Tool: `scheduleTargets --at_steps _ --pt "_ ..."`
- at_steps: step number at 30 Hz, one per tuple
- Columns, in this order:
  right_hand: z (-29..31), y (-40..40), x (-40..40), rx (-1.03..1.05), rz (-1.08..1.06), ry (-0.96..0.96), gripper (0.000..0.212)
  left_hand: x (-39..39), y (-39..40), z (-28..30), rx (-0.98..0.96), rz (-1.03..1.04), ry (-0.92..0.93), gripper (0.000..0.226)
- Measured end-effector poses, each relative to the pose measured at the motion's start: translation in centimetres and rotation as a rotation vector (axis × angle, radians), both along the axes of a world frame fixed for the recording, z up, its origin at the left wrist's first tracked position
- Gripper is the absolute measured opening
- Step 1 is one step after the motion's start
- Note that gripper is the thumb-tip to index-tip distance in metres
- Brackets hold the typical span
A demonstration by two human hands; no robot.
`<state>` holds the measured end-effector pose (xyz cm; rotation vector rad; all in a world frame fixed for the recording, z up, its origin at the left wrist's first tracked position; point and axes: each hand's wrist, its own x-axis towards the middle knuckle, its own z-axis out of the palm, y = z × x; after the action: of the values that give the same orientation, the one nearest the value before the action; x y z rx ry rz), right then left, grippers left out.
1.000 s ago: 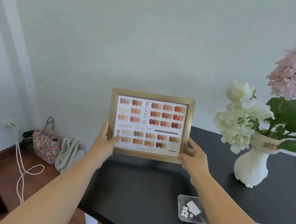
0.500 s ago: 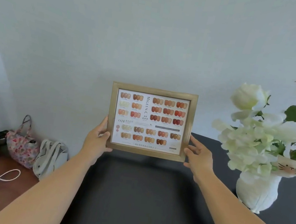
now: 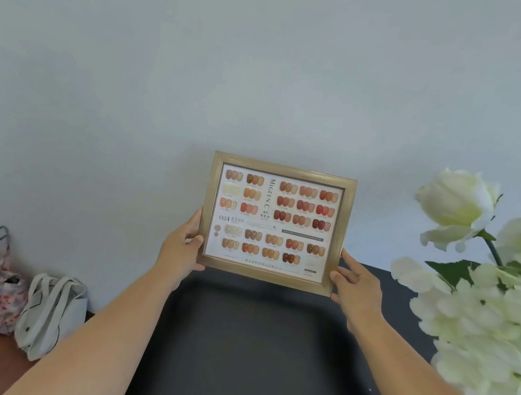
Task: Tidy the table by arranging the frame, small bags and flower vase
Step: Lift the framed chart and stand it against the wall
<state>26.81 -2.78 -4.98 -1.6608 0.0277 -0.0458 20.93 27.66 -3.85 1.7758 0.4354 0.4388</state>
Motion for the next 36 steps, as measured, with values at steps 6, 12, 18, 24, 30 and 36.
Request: scheduleTargets --at_steps 6,12,18,24,30,36 --pt "-1.3 -0.7 3.3 -0.033 0.009 -0.006 0.053 3.6 0.8 -0.3 0.054 -0.041 0.022 0.061" --pt "-1.9 -1.2 6.0 -0.066 -0.034 0.028 0.05 6.8 0.7 -0.2 0.064 -0.047 0.019 0.062" --pt "-1.0 -0.8 6.9 -0.101 -0.149 0.015 0.052 9.8 0.5 -0.4 0.036 -0.064 -0.035 0.061" --pt "-2.0 -0.7 7.3 -0.145 -0.211 -0.016 0.052 11.8 0.4 -2.0 0.113 -0.09 0.003 0.063" --pt "-2.3 -0.9 8.0 -0.138 -0.184 -0.01 0.05 12.5 1.1 -3.2 0.207 -0.101 0.035 0.063" --pt "-3.6 -1.5 7.2 -0.221 -0.135 0.001 0.061 12.2 1.4 -3.5 0.163 -0.119 0.058 0.064"
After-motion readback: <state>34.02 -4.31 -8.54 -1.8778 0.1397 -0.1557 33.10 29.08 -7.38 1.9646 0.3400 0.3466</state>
